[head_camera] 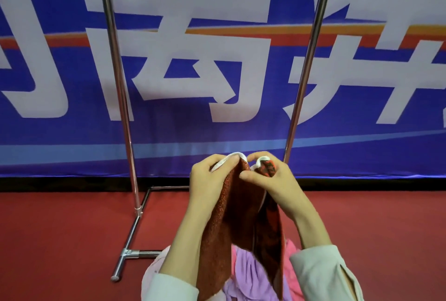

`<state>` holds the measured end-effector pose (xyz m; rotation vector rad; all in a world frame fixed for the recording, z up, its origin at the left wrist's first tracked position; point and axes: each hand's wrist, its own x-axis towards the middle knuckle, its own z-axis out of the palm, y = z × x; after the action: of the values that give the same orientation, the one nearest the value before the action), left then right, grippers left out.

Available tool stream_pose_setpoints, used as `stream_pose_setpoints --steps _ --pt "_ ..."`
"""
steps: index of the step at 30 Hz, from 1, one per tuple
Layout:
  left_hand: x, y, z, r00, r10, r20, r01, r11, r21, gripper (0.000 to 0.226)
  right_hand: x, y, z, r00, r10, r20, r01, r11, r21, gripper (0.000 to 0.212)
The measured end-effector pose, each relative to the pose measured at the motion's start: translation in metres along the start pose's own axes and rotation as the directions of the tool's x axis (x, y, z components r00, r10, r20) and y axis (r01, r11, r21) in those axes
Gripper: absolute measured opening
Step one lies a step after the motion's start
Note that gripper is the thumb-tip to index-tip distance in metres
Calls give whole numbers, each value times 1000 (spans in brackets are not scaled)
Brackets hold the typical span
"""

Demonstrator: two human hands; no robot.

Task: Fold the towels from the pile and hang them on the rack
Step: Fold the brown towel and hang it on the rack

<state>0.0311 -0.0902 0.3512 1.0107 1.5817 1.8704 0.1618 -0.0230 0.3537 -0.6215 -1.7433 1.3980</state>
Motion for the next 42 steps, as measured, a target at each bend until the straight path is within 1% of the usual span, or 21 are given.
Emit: stream_pose_setpoints --steps 1,2,4,6,7,10,12,15,17,19,20,22,24,28,30,32,35,37,39,40,42 --pt "0 0 2 1000 4 14 -4 1000 0 13 0 1 0 1000 2 -2 -2 1000 -13 19" --pt "0 -2 4 1000 12 19 -12 1000 16 14 0 3 -2 999 -4 -42 4 1000 -18 16" --pt "3 -8 7 999 40 35 -45 991 128 18 3 6 -5 987 -17 -160 15 1000 -11 15" --pt "4 -16 9 994 56 95 -78 965 251 26 4 5 -8 968 -20 -250 29 999 32 16" --pt "5 -21 9 991 49 125 -83 957 279 31 5 4 -9 958 -18 -287 39 997 68 16" --pt "5 -34 -1 984 0 176 -50 960 277 32 8 1 -12 915 32 -403 53 979 197 21" --pt "3 -35 -6 989 -13 149 -20 975 223 27 9 1 -14 895 54 -442 46 976 211 22" --pt "-1 -17 -1 1000 -18 22 18 1000 -1 19 5 -1 -10 921 27 -388 11 995 95 18" --pt "-3 0 9 1000 -29 -10 28 991 -129 16 0 -6 -5 962 18 -274 24 988 149 18" --pt "-7 15 20 997 -67 34 72 976 -205 14 -5 -12 -3 990 23 -141 7 979 206 27" --pt "-8 22 23 993 -89 73 103 969 -224 12 -7 -16 -3 996 21 -88 -6 984 178 29" --pt "-8 31 24 988 -94 124 120 968 -220 9 -11 -21 -3 999 -4 -48 6 999 52 19" --pt "-5 31 22 990 -63 129 86 978 -187 7 -13 -20 -4 997 -23 -73 20 999 -43 8" --pt "-3 15 11 977 -31 213 43 998 -52 12 -9 -11 -5 982 -48 -184 21 989 -145 6" --pt "-3 3 2 959 -72 275 60 997 53 14 -7 -7 -4 955 -38 -294 20 998 -65 10" --pt "-3 -8 -6 937 -152 316 126 987 102 15 -6 -6 -5 915 -14 -404 31 999 34 14" --pt "0 -20 -11 914 -206 349 137 967 214 24 -5 -3 -5 873 6 -487 32 997 68 9" --pt "0 -22 -7 921 -176 347 125 978 164 27 -3 -4 -3 840 30 -541 25 995 93 8" --pt "0 -20 -1 954 -126 271 125 992 20 27 -3 -8 -5 814 79 -576 28 984 174 11" --pt "1 -18 1 971 -109 211 120 992 -43 26 -4 -10 -6 817 104 -567 23 977 213 10" --pt "1 -14 4 994 -77 83 87 988 -127 21 -6 -12 -9 862 134 -489 -13 970 242 8"
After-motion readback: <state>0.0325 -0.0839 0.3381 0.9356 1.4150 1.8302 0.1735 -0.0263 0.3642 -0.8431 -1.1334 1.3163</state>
